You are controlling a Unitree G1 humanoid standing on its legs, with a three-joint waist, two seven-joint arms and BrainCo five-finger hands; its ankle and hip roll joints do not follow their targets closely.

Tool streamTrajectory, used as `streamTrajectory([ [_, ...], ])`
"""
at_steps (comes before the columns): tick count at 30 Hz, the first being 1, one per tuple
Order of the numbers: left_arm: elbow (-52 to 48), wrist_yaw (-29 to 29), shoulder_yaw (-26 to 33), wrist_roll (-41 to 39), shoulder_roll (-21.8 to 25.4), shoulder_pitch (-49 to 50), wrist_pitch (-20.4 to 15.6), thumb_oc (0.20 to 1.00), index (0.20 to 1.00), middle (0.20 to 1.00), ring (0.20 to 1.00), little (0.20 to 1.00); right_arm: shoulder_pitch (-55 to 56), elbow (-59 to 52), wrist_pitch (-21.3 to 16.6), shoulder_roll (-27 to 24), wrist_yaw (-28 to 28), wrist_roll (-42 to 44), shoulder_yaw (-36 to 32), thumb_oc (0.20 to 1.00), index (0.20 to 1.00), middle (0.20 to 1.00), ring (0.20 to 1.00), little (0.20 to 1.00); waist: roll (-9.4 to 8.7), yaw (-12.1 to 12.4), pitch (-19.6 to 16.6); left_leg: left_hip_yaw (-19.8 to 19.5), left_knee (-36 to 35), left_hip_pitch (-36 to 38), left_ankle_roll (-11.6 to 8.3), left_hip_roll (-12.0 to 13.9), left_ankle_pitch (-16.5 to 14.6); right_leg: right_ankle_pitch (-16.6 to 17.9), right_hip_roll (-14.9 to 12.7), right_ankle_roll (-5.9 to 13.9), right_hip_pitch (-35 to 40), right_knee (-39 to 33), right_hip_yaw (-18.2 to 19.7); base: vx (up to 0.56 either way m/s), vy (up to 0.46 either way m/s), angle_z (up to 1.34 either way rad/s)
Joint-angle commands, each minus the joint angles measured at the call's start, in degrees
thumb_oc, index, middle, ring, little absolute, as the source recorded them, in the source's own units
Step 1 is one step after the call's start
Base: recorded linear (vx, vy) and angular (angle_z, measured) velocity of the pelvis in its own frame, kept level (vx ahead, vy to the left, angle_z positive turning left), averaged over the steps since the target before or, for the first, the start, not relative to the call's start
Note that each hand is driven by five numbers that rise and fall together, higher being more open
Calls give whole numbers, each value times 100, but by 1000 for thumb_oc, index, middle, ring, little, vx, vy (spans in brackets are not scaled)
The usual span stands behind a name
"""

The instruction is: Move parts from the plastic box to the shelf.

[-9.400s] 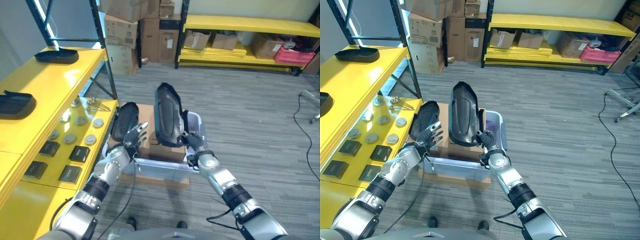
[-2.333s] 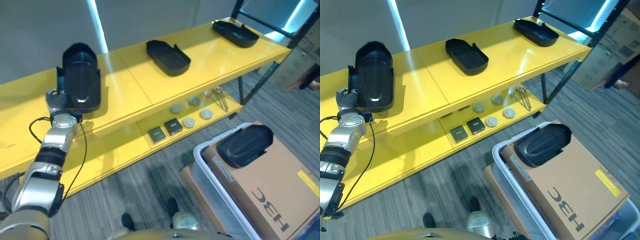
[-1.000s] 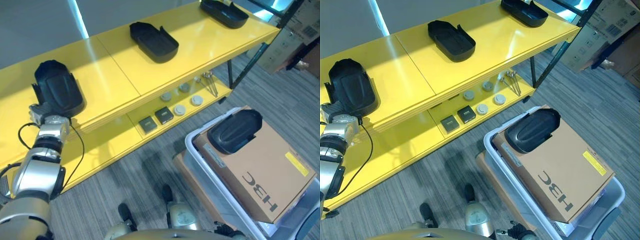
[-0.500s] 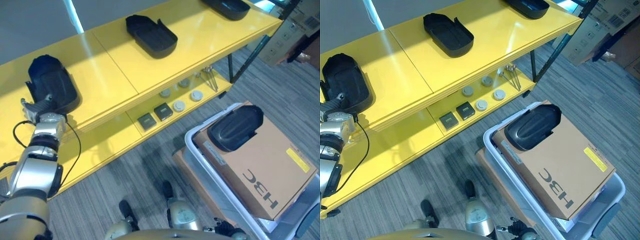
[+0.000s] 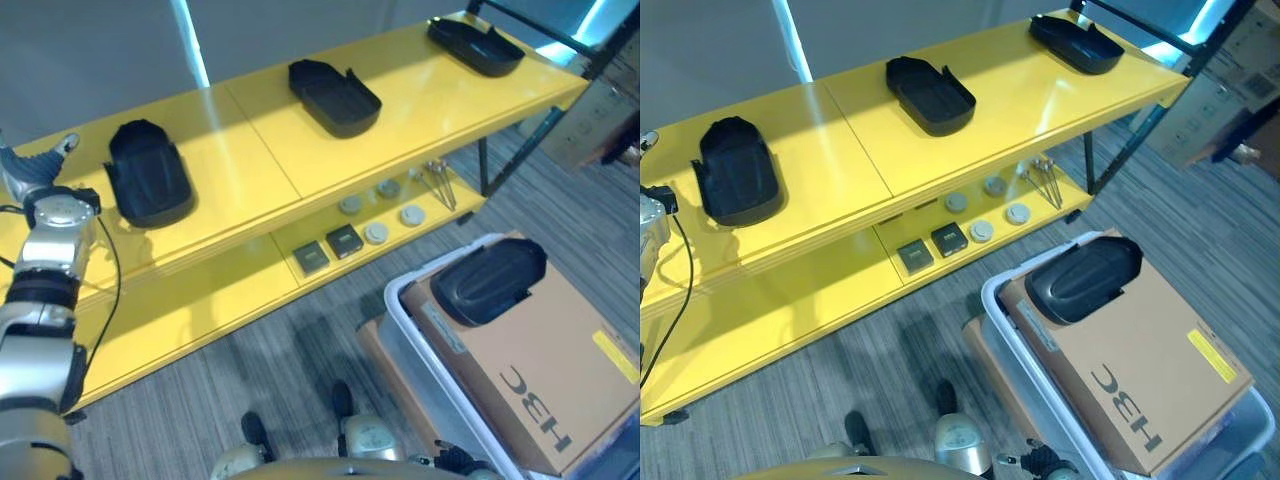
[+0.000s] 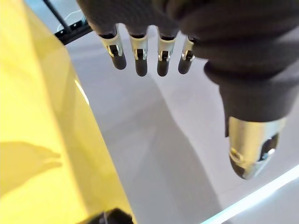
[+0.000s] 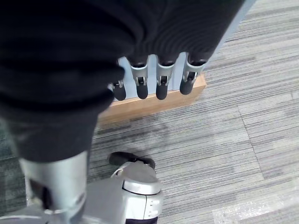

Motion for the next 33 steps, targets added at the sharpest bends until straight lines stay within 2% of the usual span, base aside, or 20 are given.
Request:
streamTrajectory([
  [1, -100, -199, 121, 408, 347, -23, -661, 1000, 1000, 1000, 1000, 1000, 334, 268, 63, -75, -129, -173, -15, 1000, 1000, 1000, 1000, 1000, 135, 131, -440, -134, 141, 46, -152, 474, -504, -569, -426, 509, 7, 105, -114, 19, 3, 19],
  [2, -390, -386, 191, 374, 351, 137, -742, 1000, 1000, 1000, 1000, 1000, 345, 245, 104, -61, -129, -177, -42, 1000, 1000, 1000, 1000, 1000, 131, 170, -452, -146, 128, 62, -150, 472, -507, -562, -431, 515, 34, 84, -132, 15, 0, 14],
  [3, -725, -475, 254, 357, 343, 275, -664, 1000, 1000, 1000, 1000, 1000, 357, 241, 117, -55, -121, -176, -65, 1000, 1000, 1000, 1000, 1000, 126, 198, -461, -158, 116, 76, -150, 469, -508, -556, -433, 517, 59, 62, -149, 13, -3, 7],
  [5, -1565, -864, 356, 37, 131, 721, -844, 1000, 1000, 1000, 1000, 1000, 386, 223, 155, 27, -149, -186, -121, 1000, 1000, 1000, 1000, 1000, 106, 284, -467, -200, 83, 103, -148, 454, -518, -552, -439, 524, 110, 31, -196, -1, -7, 3],
  [6, -2371, -976, 489, 48, -259, 1169, -1143, 1000, 1000, 1000, 1000, 1000, 410, 197, 173, 99, -179, -165, -156, 1000, 1000, 1000, 1000, 1000, 80, 353, -447, -251, 81, 111, -139, 433, -532, -550, -446, 521, 143, 20, -220, -17, -25, 16],
  [7, -3062, -1225, 449, 273, -677, 1638, -1271, 1000, 1000, 1000, 1000, 1000, 434, 174, 184, 188, -222, -122, -168, 1000, 1000, 1000, 1000, 1000, 53, 408, -441, -276, 70, 107, -141, 426, -535, -544, -454, 528, 154, 15, -247, -16, -25, 21],
  [11, -3651, -1778, 267, 40, -1309, 2189, -1700, 1000, 1000, 1000, 1000, 1000, 410, 135, 263, 328, -312, -40, -131, 1000, 1000, 1000, 1000, 1000, 15, 486, -420, -284, 52, 117, -134, 418, -538, -537, -458, 526, 180, 5, -274, -5, -13, 7],
  [12, -3763, -1868, 166, 53, -1493, 2339, -1783, 940, 940, 940, 940, 940, 394, 91, 316, 360, -353, 0, -100, 1000, 1000, 1000, 1000, 1000, 13, 502, -408, -286, 51, 115, -130, 417, -532, -525, -458, 522, 184, 1, -286, -5, -23, -4],
  [15, -3896, -1961, 35, 143, -1716, 2547, -1969, 947, 947, 947, 947, 947, 356, 42, 413, 424, -427, 131, -69, 1000, 1000, 1000, 1000, 1000, 8, 535, -391, -289, 54, 109, -126, 409, -527, -506, -459, 517, 189, -9, -304, -2, -12, -3],
  [16, -3931, -2001, 2, 180, -1753, 2612, -2000, 922, 922, 922, 922, 922, 347, 56, 413, 433, -432, 173, -72, 1000, 1000, 1000, 1000, 1000, 9, 547, -388, -287, 56, 107, -127, 409, -526, -502, -460, 517, 188, -9, -314, 0, 0, 0],
  [18, -3991, -2115, -148, 168, -1845, 2735, -2051, 200, 200, 200, 200, 200, 300, 136, 378, 462, -431, 303, -106, 1000, 1000, 1000, 1000, 1000, 10, 582, -360, -282, 80, 79, -133, 409, -519, -475, -471, 524, 169, -9, -329, 0, 0, 0],
  [23, -3684, -2069, -368, 117, -1871, 2680, -2106, 200, 200, 200, 200, 200, 274, 192, 306, 461, -439, 406, -64, 1000, 1000, 1000, 1000, 1000, 16, 557, -329, -268, 106, 39, -126, 409, -511, -438, -486, 545, 133, -9, -319, 0, 0, 0],
  [33, -2990, -1486, -473, 143, -1989, 2390, -2239, 200, 200, 200, 200, 200, 309, 299, 119, 402, -358, 383, -97, 1000, 1000, 1000, 1000, 1000, 26, 394, -267, -205, 204, 3, -122, 421, -547, -412, -498, 562, 58, 20, -204, 0, 0, 0],
])
